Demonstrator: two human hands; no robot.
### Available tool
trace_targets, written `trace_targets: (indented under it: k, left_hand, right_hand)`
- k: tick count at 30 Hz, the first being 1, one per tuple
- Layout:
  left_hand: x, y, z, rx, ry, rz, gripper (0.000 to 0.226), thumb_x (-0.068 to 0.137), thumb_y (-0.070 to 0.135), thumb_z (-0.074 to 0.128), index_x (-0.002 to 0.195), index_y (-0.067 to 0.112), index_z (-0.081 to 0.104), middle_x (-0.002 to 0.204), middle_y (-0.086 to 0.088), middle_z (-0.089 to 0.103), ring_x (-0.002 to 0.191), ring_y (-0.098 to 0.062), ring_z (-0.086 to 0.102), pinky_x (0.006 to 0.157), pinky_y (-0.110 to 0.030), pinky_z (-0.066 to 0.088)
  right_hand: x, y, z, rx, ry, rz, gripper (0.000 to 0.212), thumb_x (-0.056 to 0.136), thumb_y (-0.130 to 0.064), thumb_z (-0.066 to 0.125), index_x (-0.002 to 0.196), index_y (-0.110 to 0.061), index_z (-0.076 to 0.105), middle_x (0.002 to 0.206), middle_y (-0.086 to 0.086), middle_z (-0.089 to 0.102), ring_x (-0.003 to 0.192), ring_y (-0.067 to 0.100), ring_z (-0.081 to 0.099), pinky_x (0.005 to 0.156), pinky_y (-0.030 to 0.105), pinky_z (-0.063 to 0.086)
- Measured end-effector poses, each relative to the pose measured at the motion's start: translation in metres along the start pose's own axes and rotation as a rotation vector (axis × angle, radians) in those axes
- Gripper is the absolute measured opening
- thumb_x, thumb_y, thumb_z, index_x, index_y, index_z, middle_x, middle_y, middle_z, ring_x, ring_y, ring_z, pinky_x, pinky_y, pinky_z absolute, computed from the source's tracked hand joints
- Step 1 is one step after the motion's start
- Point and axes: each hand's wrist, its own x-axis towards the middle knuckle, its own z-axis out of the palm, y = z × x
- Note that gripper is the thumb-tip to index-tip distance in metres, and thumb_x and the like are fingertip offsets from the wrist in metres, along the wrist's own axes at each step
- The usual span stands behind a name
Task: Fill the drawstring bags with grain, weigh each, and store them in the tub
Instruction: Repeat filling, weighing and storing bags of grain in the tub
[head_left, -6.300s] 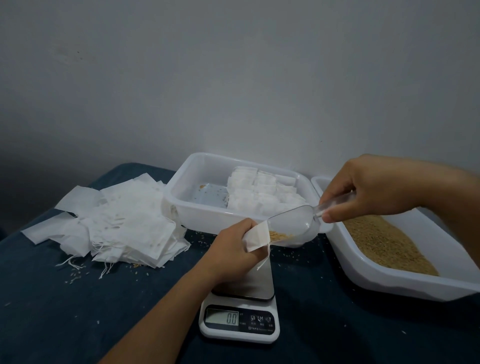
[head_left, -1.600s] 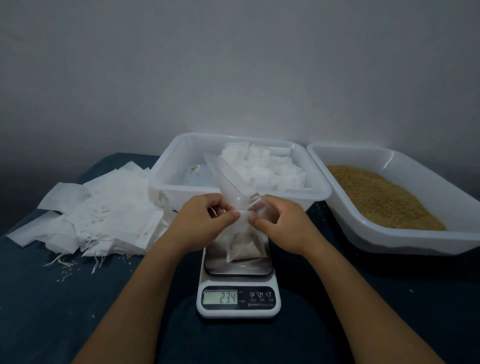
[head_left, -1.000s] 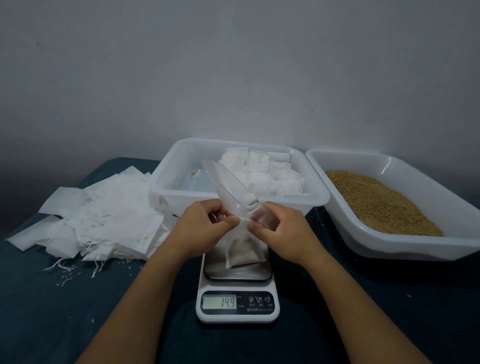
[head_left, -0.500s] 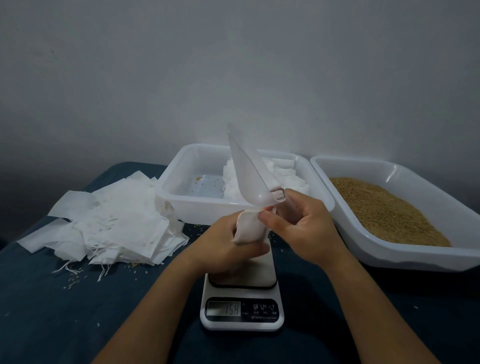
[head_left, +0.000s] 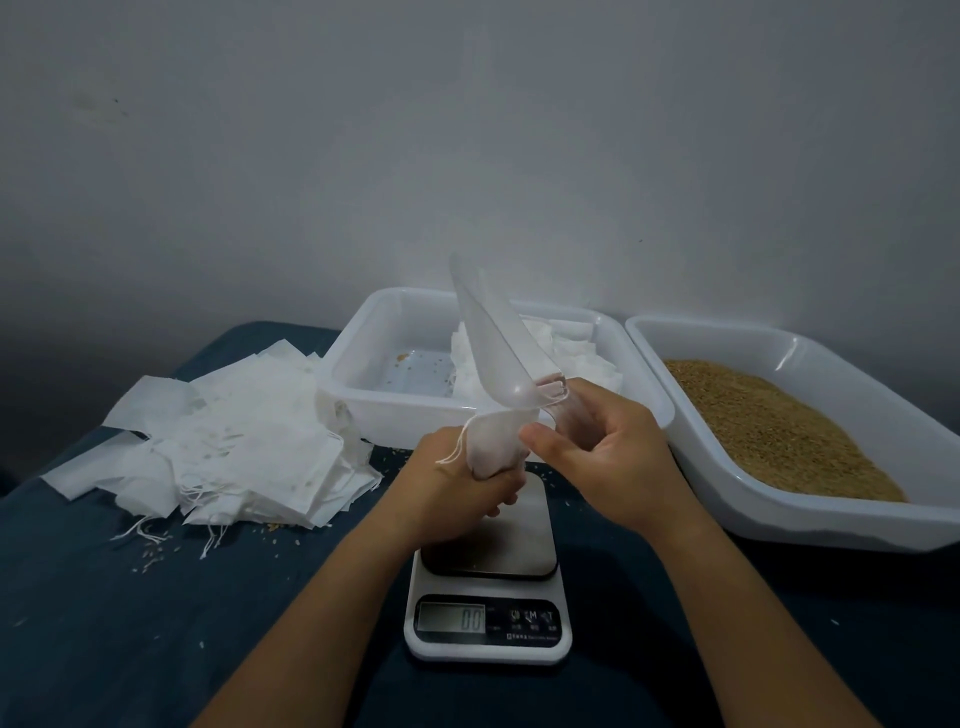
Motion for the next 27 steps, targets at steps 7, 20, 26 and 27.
trace_targets:
  k: [7, 20, 26, 27]
  left_hand:
    - [-0.002, 0.005, 0.002, 0.04, -0.021, 0.001, 0.01, 0.097, 0.031, 0.068, 0.09, 0.025, 0.072, 0.079, 0.004, 0.076, 0.073, -0.01, 0.077, 0.061, -0.026, 0.059]
    - [-0.007, 0.015, 0.004, 0.069, -0.051, 0.122, 0.03, 0.095, 0.042, 0.057, 0.073, 0.025, 0.066, 0.071, 0.006, 0.073, 0.058, -0.011, 0.073, 0.061, -0.024, 0.057]
    - [-0.009, 0.013, 0.005, -0.001, -0.08, 0.013, 0.035, 0.09, 0.051, 0.059, 0.071, 0.024, 0.071, 0.074, 0.007, 0.076, 0.065, -0.011, 0.075, 0.06, -0.021, 0.056]
    - [-0.008, 0.014, 0.005, -0.004, -0.066, -0.01, 0.034, 0.087, 0.053, 0.06, 0.071, 0.025, 0.072, 0.073, 0.008, 0.076, 0.065, -0.01, 0.075, 0.059, -0.022, 0.055]
  right_hand:
    - [-0.004, 0.006, 0.003, -0.112, 0.007, 0.006, 0.013, 0.091, -0.032, 0.081, 0.084, -0.033, 0.07, 0.068, -0.004, 0.061, 0.061, 0.006, 0.055, 0.059, 0.017, 0.048]
    - [-0.006, 0.006, 0.006, -0.135, -0.028, -0.001, 0.025, 0.094, -0.035, 0.079, 0.08, -0.051, 0.066, 0.067, -0.013, 0.063, 0.061, 0.004, 0.057, 0.059, 0.015, 0.047]
    - [-0.012, 0.009, 0.001, -0.054, -0.026, 0.025, 0.029, 0.087, -0.051, 0.076, 0.091, -0.022, 0.075, 0.082, 0.002, 0.074, 0.078, 0.023, 0.071, 0.072, 0.042, 0.061]
    - [-0.014, 0.009, 0.001, -0.035, -0.026, 0.022, 0.045, 0.086, -0.054, 0.076, 0.095, -0.01, 0.074, 0.088, 0.014, 0.074, 0.085, 0.035, 0.071, 0.078, 0.054, 0.06]
